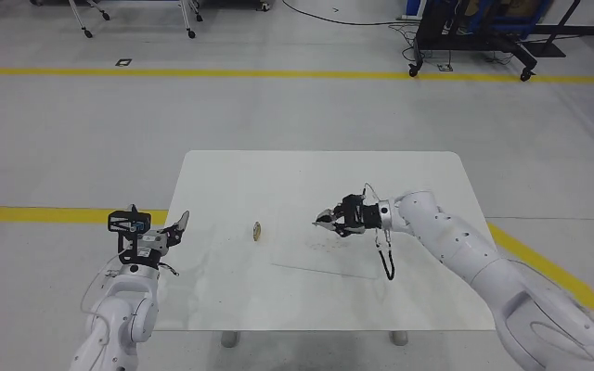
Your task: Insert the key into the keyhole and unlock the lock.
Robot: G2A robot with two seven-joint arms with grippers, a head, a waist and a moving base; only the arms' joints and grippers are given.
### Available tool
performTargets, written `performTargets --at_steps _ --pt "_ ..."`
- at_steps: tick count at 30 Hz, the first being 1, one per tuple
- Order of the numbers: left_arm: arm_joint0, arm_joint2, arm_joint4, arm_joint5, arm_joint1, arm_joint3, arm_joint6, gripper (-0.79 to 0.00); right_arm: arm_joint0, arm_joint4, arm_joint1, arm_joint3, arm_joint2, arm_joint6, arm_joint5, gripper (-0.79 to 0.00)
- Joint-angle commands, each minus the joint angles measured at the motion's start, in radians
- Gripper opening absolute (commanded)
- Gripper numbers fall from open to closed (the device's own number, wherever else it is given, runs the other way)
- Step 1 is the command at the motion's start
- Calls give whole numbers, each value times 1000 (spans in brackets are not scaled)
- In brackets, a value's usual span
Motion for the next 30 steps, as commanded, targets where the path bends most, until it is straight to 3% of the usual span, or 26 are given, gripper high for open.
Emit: performTargets --at_steps 1,5,19,22,27,30 --pt "0 0 0 0 0 0 0 0 -41 80 24 -37 33 -59 4 -785" --pt "0 0 0 0 0 0 0 0 -100 208 67 -122 68 -32 -23 -785" --pt "-7 18 -15 -33 -2 -16 6 0 -119 246 63 -111 68 -7 -8 -785" --pt "-47 57 -147 -188 -4 -18 -43 0 -130 372 41 -94 49 20 -38 -785" --pt "-190 119 -483 -596 3 67 -240 0 -112 559 17 -70 -43 63 -38 -785" --pt "-292 181 -637 -692 2 137 -368 0 -102 724 13 -60 -106 52 -38 -785"
